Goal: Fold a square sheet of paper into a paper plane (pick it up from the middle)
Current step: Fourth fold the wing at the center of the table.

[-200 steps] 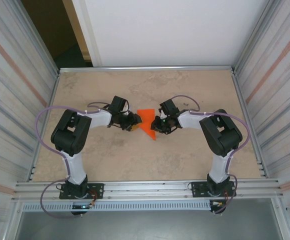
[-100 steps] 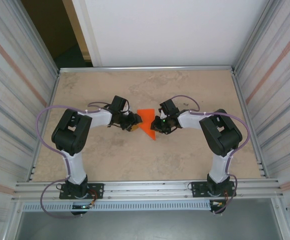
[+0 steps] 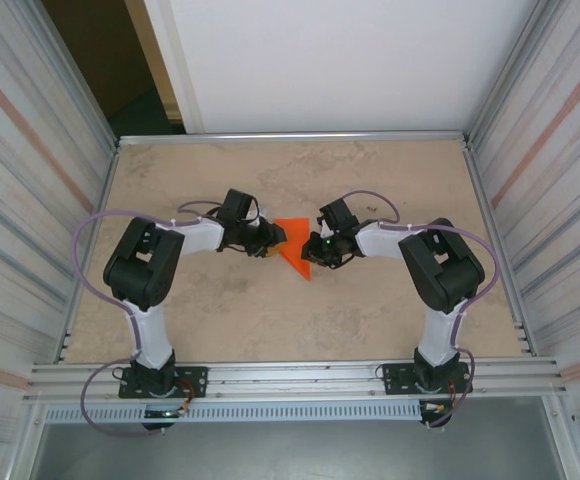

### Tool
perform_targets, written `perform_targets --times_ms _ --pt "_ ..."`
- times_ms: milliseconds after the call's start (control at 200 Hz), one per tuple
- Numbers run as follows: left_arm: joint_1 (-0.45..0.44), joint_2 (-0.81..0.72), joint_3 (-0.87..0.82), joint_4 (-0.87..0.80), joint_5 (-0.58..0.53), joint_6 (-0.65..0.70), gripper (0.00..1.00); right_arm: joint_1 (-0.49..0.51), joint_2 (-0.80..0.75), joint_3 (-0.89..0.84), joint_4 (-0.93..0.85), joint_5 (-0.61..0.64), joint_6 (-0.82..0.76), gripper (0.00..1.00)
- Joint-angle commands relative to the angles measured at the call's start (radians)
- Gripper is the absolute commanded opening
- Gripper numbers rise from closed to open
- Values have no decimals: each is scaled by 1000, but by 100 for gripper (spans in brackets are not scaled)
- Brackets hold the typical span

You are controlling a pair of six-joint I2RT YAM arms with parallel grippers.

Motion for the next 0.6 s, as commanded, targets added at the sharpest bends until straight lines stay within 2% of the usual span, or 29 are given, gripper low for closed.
perform_targets --times_ms 0,236,391,501,591 --pt "9 29 28 29 51 47 29 -6 65 -43 -79 44 -17 15" --pt "25 42 35 7 71 104 21 -11 54 -38 -76 34 -32 15" --pt "29 31 36 8 65 99 8 -12 9 -24 -76 32 -60 16" --pt "30 7 37 2 48 91 2 -11 -73 -8 -92 69 -103 24" --pt "30 -28 34 -32 8 76 1 3 -157 -7 -122 170 -154 36"
